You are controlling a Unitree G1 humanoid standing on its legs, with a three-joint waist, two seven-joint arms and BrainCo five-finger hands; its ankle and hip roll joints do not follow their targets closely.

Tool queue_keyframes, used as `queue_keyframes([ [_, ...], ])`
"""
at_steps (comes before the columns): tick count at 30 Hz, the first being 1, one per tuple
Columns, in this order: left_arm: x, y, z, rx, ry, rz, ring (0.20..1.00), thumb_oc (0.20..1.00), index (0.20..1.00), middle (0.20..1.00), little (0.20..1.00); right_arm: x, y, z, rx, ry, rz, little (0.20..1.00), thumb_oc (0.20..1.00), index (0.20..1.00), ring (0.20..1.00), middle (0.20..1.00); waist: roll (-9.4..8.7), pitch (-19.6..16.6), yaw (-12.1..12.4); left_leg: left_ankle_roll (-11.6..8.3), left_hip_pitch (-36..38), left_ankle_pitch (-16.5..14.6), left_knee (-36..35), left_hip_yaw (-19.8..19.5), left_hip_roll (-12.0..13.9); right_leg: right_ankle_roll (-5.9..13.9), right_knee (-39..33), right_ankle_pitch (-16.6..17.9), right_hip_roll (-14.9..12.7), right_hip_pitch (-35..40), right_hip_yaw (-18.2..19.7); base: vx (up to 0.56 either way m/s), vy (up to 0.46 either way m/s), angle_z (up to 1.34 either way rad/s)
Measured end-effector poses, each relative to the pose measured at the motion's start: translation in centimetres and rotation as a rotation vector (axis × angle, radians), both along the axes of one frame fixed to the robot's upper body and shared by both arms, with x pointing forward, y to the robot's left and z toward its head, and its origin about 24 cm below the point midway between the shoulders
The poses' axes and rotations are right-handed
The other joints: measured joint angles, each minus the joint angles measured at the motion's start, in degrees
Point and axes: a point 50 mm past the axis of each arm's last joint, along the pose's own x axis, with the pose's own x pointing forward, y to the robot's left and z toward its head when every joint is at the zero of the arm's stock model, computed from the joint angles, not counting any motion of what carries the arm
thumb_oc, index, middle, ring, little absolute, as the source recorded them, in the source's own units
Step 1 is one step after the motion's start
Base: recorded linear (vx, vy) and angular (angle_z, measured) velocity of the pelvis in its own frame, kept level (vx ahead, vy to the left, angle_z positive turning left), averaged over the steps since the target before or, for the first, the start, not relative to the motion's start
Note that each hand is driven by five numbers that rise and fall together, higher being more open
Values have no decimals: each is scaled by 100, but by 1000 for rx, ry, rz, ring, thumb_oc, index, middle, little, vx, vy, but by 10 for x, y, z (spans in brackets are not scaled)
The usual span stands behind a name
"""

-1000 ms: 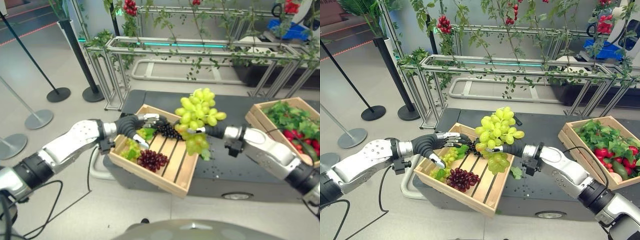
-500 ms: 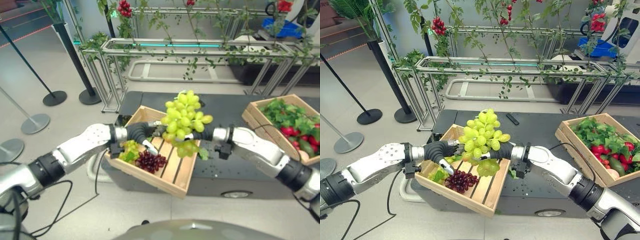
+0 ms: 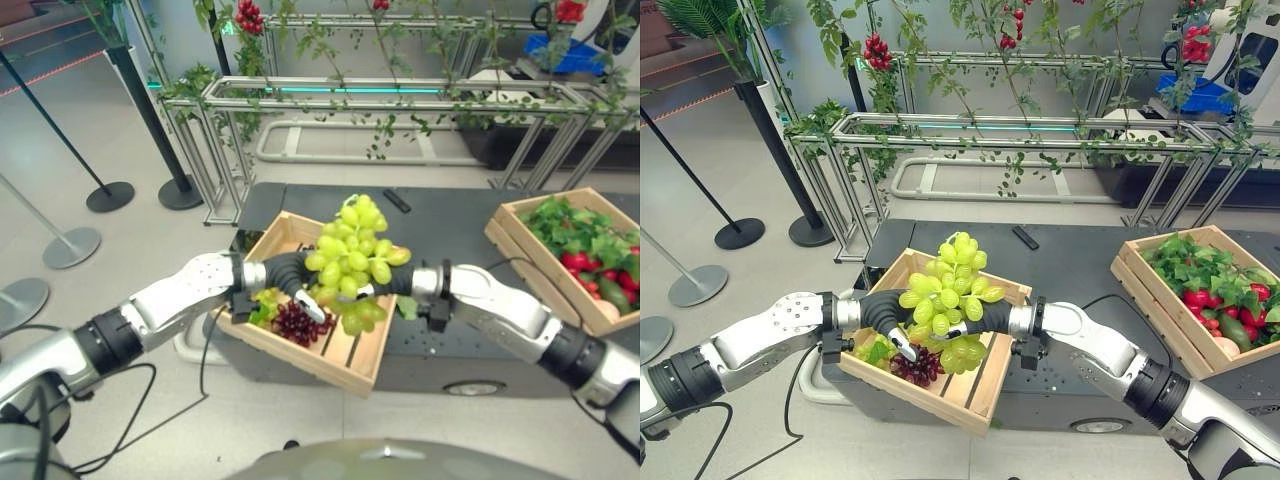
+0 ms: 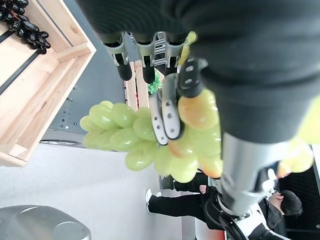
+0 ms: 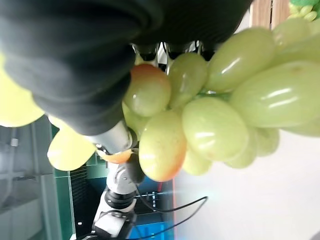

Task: Pick up the fruits from the basket on one side to the basket on the other side

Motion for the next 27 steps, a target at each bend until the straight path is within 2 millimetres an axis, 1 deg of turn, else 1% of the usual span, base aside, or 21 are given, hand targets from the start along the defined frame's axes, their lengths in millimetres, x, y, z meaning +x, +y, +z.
queue_keyframes([
  [5, -4, -5, -8, -6, 43, -3, 1000, 1000, 1000, 1000, 1000, -2, -7, -5, -70, -32, 12, 200, 200, 200, 200, 200, 2, -4, 0, 0, -4, -1, 0, -2, 2, 0, 0, -1, 2, -3, 0, 0, 0, 0],
  [12, -4, -8, -11, -6, 61, -4, 1000, 1000, 1000, 1000, 1000, -3, -11, -8, -133, -77, 25, 200, 200, 200, 200, 200, -5, -9, -6, 1, -3, -1, 0, -6, 2, 1, -1, -1, 2, 1, -3, 0, 0, 0],
  [16, -4, -10, -11, -14, 66, -8, 1000, 1000, 1000, 1000, 1000, -4, -20, -14, -190, -76, 21, 200, 200, 200, 200, 200, -14, -15, -1, 2, -3, -1, 0, -9, 2, 1, -1, -1, 2, 3, -4, 0, 0, 0],
  [17, -4, -10, -11, -17, 70, -11, 1000, 1000, 1000, 1000, 1000, -3, -25, -18, -222, -75, 8, 200, 200, 200, 200, 200, -23, -21, 1, 2, -3, -1, 0, -11, 4, 2, -2, -2, 2, 4, -6, 0, 0, 0],
  [23, -5, -9, -12, -25, 92, -2, 1000, 1000, 1000, 1000, 1000, -4, -35, -31, -312, -93, 3, 200, 200, 200, 200, 200, -43, -35, 1, 2, -4, -1, -1, -25, 4, 11, -3, -8, 3, 6, -8, 0, 0, 0],
  [26, -7, -10, -15, -39, 108, -12, 1000, 1000, 1000, 1000, 1000, -3, -47, -45, -393, -86, -34, 200, 200, 200, 200, 200, -62, -48, -1, 6, -5, -3, -1, -29, 6, 14, -6, -10, 2, 9, -12, 0, 0, 0],
  [27, -10, -12, -16, -47, 117, -24, 1000, 1000, 1000, 1000, 1000, -2, -55, -51, -462, -104, -40, 200, 200, 200, 200, 200, -65, -49, 5, 7, -10, -3, -1, -43, 6, 15, -7, -11, -2, 11, -16, 0, 0, 0],
])
